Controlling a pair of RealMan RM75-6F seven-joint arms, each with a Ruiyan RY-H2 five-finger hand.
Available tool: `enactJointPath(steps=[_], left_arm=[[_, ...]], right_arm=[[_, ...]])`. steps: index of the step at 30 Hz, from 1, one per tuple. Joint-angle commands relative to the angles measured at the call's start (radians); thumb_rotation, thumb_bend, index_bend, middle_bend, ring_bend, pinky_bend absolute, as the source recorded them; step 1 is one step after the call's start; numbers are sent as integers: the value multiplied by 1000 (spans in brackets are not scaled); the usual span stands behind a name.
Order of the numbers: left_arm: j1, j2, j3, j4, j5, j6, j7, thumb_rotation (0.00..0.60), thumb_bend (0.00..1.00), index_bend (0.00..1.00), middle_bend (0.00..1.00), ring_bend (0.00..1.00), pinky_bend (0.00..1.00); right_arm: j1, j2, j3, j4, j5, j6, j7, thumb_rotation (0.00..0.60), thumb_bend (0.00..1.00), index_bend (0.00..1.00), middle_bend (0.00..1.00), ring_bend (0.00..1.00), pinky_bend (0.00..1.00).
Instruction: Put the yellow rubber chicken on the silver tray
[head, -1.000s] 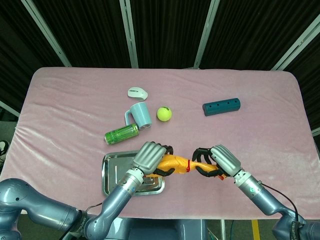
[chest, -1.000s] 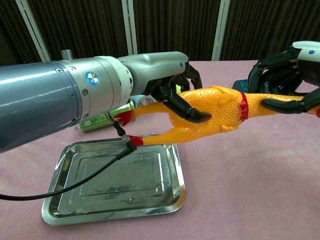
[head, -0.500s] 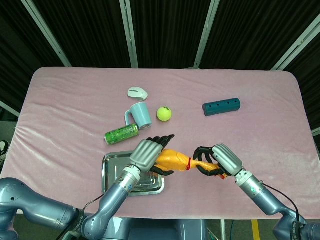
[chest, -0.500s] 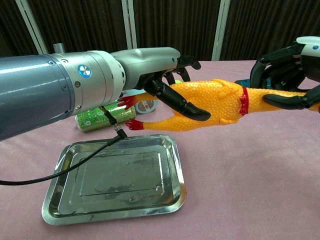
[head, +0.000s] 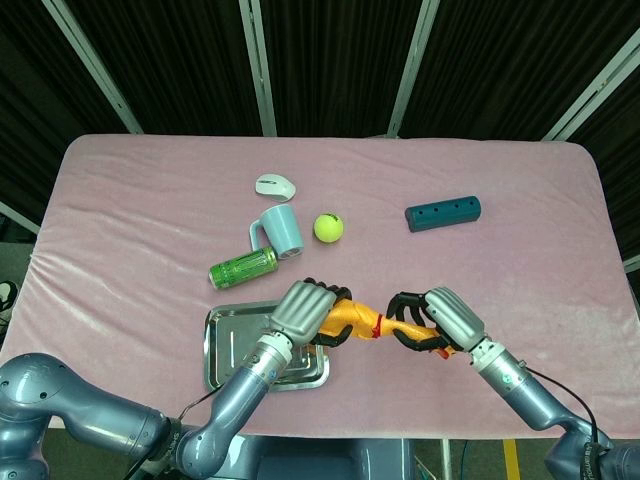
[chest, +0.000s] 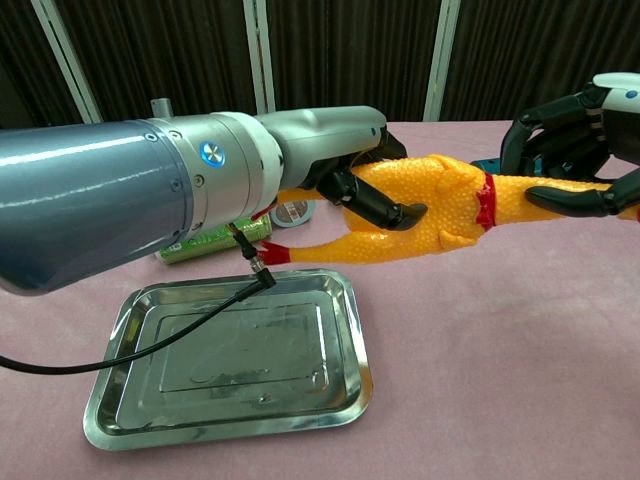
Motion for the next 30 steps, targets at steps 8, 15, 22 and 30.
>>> enactJointPath(steps=[8, 15, 22, 30], left_arm=[[-8, -29, 5, 20, 34, 27, 6, 600, 751, 668, 754, 666, 430], [-7, -40, 10, 27, 54, 39, 8, 600, 699, 679, 759, 675, 444], [3, -19, 11, 1, 39, 26, 3, 600, 227, 254, 427, 432, 435], [15, 25, 3, -28, -17, 11, -2, 498, 0, 0, 175, 219, 297]], right_arm=[[-4, -1, -1, 10, -2, 8, 17, 600, 1000, 973, 745, 761, 973], [-7, -2, -4, 16, -5, 14, 24, 600, 1000, 974, 746, 762, 973], [-10, 4, -2, 17, -3, 19, 28, 600, 1000, 975, 746, 762, 973], [-11, 2, -5, 20, -4, 18, 30, 600, 1000, 975, 746, 762, 973]])
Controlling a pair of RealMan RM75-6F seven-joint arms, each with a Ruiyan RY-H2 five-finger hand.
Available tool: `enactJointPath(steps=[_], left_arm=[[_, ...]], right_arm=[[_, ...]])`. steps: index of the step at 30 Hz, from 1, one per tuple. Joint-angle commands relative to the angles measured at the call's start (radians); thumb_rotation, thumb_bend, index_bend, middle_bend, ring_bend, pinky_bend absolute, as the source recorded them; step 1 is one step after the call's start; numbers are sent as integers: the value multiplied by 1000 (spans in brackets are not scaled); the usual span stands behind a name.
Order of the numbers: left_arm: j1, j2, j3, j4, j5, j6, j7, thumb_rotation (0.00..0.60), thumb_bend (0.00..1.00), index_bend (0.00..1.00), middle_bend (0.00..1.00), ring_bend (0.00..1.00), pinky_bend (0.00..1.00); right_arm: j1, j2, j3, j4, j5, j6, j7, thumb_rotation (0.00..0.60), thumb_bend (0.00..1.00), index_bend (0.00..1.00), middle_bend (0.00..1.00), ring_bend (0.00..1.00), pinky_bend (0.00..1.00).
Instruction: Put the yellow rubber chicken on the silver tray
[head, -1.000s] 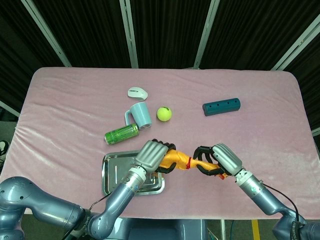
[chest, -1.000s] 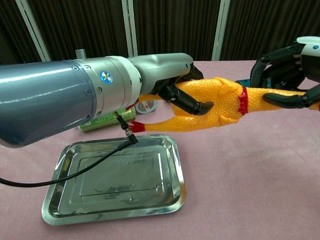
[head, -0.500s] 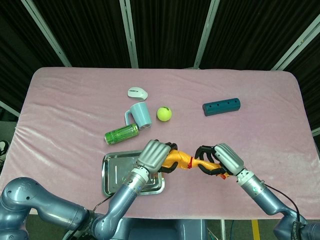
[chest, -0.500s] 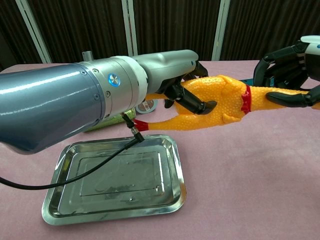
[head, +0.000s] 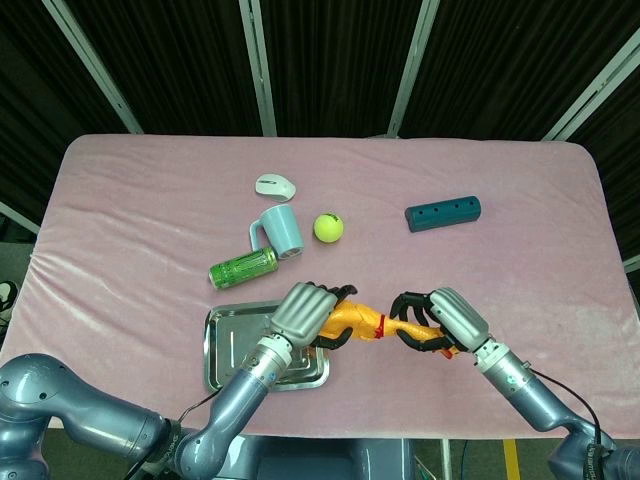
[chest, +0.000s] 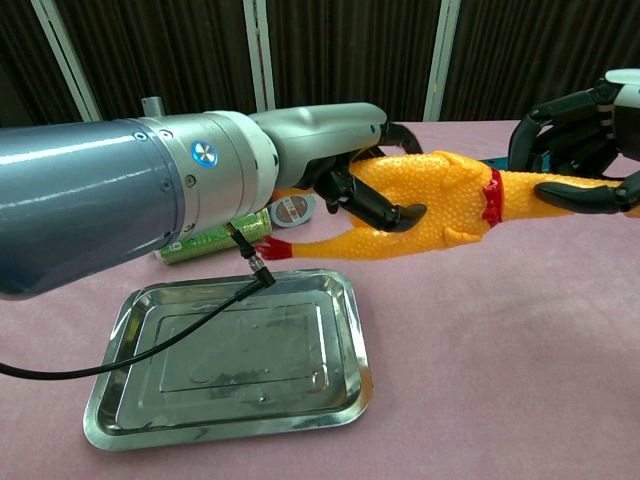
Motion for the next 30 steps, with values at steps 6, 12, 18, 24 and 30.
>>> enactJointPath(steps=[6, 12, 18, 24, 30], left_arm=[[12, 29, -1, -12, -10, -14, -24, 431, 0, 0, 47, 91, 280], [44, 74, 11, -52, 39, -10, -69, 413, 0, 0, 0, 3, 221], [112, 184, 55, -143, 144, 15, -117, 414, 0, 0, 0, 0, 184], [231, 356, 129, -231, 319, 48, -220, 415, 0, 0, 0, 0, 170], [390, 499, 225, -231, 543, 127, -377, 411, 0, 0, 3, 0, 157]], right_arm=[[0, -1, -2, 1, -2, -1, -2, 600, 1000, 975, 746, 762, 973], [-2, -3, -6, 6, -2, -3, 0, 600, 1000, 975, 746, 762, 973], [-1, -5, -3, 18, 1, -3, 11, 600, 1000, 975, 746, 762, 973], [5, -14, 0, 40, 6, -11, 32, 600, 1000, 975, 746, 762, 973], [27, -36, 5, 30, -7, -26, 60, 600, 1000, 975, 747, 762, 973]])
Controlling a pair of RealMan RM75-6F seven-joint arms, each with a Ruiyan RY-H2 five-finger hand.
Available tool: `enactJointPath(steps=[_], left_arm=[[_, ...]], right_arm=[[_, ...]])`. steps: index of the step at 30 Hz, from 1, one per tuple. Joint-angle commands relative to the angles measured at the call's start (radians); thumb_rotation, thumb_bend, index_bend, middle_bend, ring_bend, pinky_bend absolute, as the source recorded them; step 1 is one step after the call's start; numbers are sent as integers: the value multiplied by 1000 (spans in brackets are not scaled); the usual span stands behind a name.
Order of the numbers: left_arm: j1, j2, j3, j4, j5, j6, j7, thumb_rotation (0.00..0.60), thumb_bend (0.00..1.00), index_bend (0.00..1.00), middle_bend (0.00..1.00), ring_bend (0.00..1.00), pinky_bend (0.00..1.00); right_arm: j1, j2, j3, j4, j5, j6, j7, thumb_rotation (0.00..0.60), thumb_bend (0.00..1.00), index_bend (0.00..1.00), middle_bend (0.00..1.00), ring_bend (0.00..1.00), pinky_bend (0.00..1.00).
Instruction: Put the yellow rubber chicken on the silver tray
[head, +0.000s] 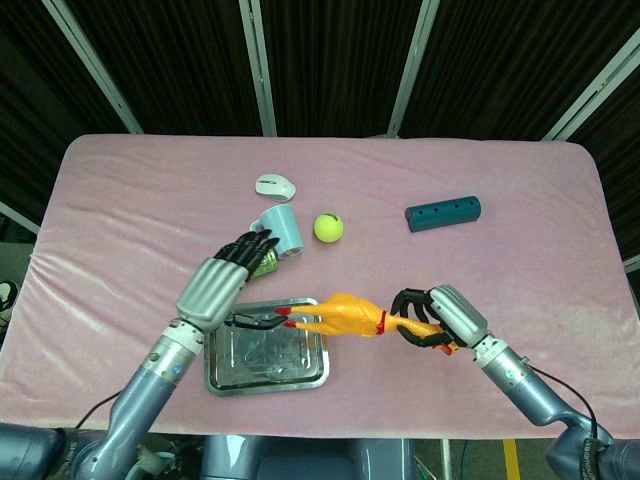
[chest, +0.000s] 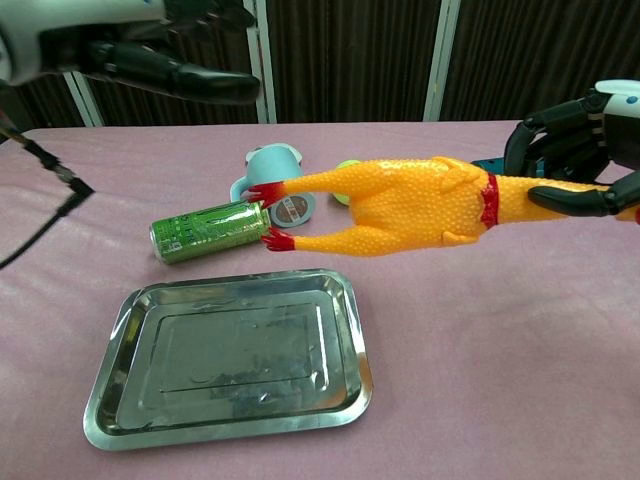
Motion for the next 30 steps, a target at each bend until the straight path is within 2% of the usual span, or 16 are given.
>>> enactJointPath(steps=[1, 7, 13, 18, 30], left_arm=[[129, 83, 86, 7, 165, 74, -128, 411, 0, 0, 4, 0, 157], [253, 145, 151, 68, 305, 142, -269, 413, 0, 0, 11, 0, 157], [340, 191, 181, 121, 350, 178, -362, 411, 0, 0, 14, 0, 157], [384, 210, 181, 167, 341, 169, -418, 410, 0, 0, 14, 0, 157], [426, 217, 140, 225, 305, 107, -483, 408, 0, 0, 7, 0, 157]], right_arm=[[18, -15, 2, -10, -13, -14, 12, 600, 1000, 975, 747, 762, 973], [67, -62, 9, -18, -23, -72, 13, 600, 1000, 975, 747, 762, 973], [110, -137, 27, -2, 1, -132, -13, 600, 1000, 975, 747, 762, 973], [147, -210, 45, 18, 29, -189, -50, 600, 1000, 975, 746, 762, 973], [207, -362, 112, 65, 143, -282, -211, 600, 1000, 975, 747, 762, 973]])
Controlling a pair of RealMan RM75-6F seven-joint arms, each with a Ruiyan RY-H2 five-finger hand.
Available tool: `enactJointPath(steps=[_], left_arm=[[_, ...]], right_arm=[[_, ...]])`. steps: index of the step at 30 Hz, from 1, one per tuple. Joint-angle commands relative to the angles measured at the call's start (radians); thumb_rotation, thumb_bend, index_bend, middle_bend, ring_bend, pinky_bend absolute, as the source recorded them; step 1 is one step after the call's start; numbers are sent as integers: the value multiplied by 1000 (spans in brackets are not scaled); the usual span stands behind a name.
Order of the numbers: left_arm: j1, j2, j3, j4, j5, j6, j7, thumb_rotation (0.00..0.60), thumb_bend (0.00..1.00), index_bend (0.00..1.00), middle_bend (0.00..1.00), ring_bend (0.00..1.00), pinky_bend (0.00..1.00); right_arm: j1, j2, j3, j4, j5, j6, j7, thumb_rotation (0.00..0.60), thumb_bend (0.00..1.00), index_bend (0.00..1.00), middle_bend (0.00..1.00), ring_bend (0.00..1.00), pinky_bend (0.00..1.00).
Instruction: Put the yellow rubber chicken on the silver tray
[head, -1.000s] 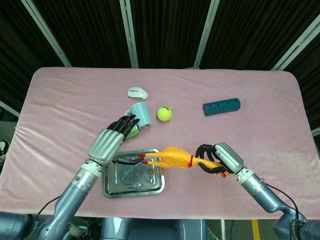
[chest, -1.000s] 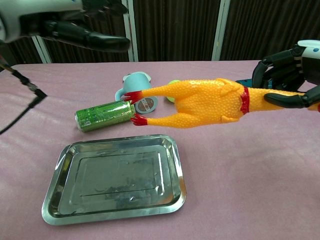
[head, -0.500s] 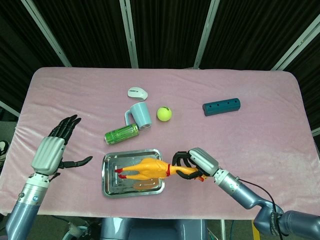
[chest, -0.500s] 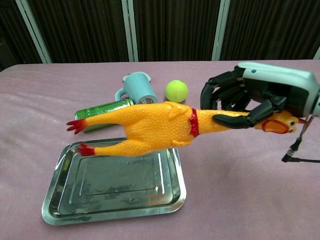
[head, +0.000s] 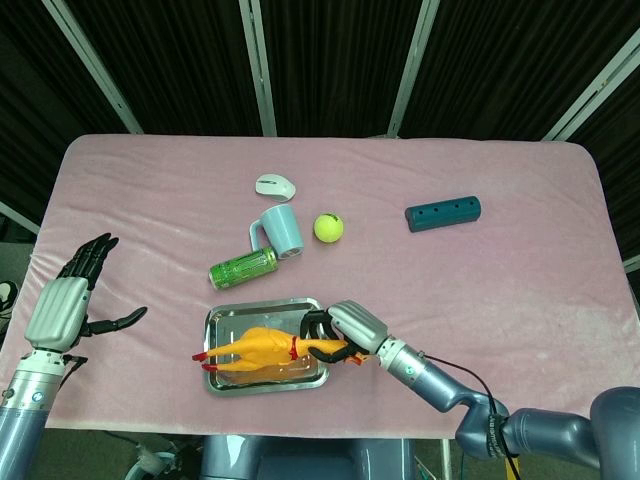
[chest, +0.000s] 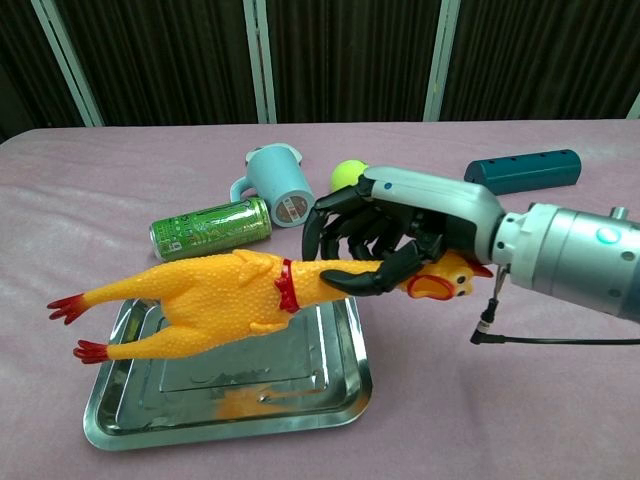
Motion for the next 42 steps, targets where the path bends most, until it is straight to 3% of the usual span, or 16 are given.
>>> enactJointPath(steps=[1, 17, 20, 22, 24, 26, 31, 35, 42], left_arm=[[6, 0, -7, 6, -6, -13, -2, 409, 0, 0, 7, 0, 157], [24, -12, -56, 6, -38, -70, 22, 410, 0, 0, 0, 0, 157], [27, -14, -62, 6, -42, -80, 26, 409, 0, 0, 0, 0, 157], [30, -15, -65, 7, -43, -84, 28, 410, 0, 0, 0, 0, 157], [33, -15, -68, 9, -47, -90, 30, 411, 0, 0, 0, 0, 154], [36, -14, -72, 13, -53, -95, 28, 411, 0, 0, 0, 0, 142], [40, -14, -83, 19, -62, -109, 22, 406, 0, 0, 0, 0, 134], [42, -15, -90, 20, -61, -114, 25, 408, 0, 0, 0, 0, 134], [45, -18, -103, 17, -60, -121, 32, 407, 0, 0, 0, 0, 134]], right_arm=[[15, -42, 22, 29, 41, -25, -33, 600, 1000, 975, 747, 762, 973], [39, -164, 59, 90, 134, -67, -114, 600, 1000, 974, 747, 723, 941], [46, -183, 56, 109, 135, -78, -129, 600, 1000, 898, 740, 658, 865], [52, -185, 49, 119, 133, -93, -135, 600, 982, 732, 669, 558, 710], [60, -177, 40, 123, 129, -114, -141, 600, 864, 561, 559, 437, 536], [68, -162, 33, 119, 127, -136, -144, 600, 605, 383, 436, 298, 364], [82, -125, 24, 102, 127, -173, -169, 600, 191, 131, 232, 105, 149], [84, -106, 27, 82, 136, -179, -188, 600, 78, 4, 129, 13, 64], [75, -61, 45, 36, 153, -160, -209, 600, 42, 0, 104, 0, 39]])
